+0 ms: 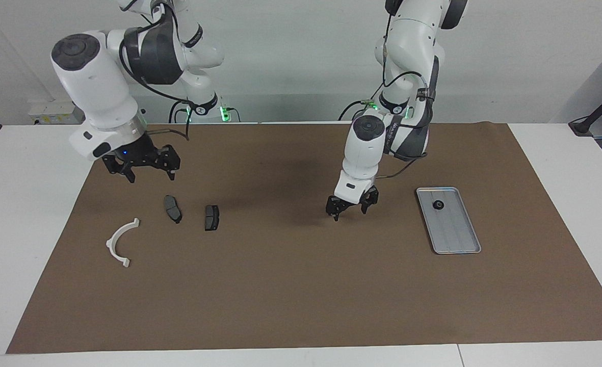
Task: Pick bearing gear from pile to tray
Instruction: 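Reach the left gripper to the nut while the right gripper returns to rest, then close the left gripper on the small black nut, then lift the nut with the left gripper and carry it over the tray, then lower the nut into the tray and open the left gripper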
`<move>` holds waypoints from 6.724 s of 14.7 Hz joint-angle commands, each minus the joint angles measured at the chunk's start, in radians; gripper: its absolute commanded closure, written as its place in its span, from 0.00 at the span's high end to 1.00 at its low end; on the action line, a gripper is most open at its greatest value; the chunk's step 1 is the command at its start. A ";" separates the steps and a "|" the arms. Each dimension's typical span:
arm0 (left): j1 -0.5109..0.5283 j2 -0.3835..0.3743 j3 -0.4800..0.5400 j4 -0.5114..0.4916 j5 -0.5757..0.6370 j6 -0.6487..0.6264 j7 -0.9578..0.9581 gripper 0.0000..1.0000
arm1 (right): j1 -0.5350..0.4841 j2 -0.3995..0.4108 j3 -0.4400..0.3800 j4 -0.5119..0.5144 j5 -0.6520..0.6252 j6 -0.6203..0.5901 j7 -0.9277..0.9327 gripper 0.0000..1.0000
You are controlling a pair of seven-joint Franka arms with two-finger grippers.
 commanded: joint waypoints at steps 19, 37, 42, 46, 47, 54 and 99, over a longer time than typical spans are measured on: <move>-0.122 -0.011 0.016 -0.126 0.030 0.085 -0.138 0.95 | -0.007 -0.175 -0.004 -0.010 -0.009 -0.168 -0.014 1.00; -0.106 -0.008 0.019 -0.120 0.044 0.115 -0.127 0.00 | -0.011 -0.173 0.001 -0.010 0.002 -0.171 -0.015 1.00; -0.057 -0.020 0.021 -0.010 0.100 -0.039 -0.069 0.00 | -0.010 -0.175 0.001 -0.010 0.004 -0.171 -0.015 1.00; 0.075 -0.087 0.015 0.173 0.085 -0.266 0.145 0.00 | -0.010 -0.178 0.001 -0.010 0.005 -0.171 -0.015 1.00; 0.112 -0.091 0.015 0.219 0.085 -0.320 0.205 0.00 | -0.010 -0.178 0.001 -0.010 0.005 -0.171 -0.015 1.00; 0.469 -0.161 0.024 0.284 0.021 -0.461 0.795 0.00 | -0.004 -0.182 0.001 -0.011 0.007 -0.171 -0.015 1.00; 0.491 -0.098 0.029 -0.290 -0.025 0.299 0.723 0.00 | -0.004 -0.192 0.002 -0.010 0.011 -0.174 -0.017 1.00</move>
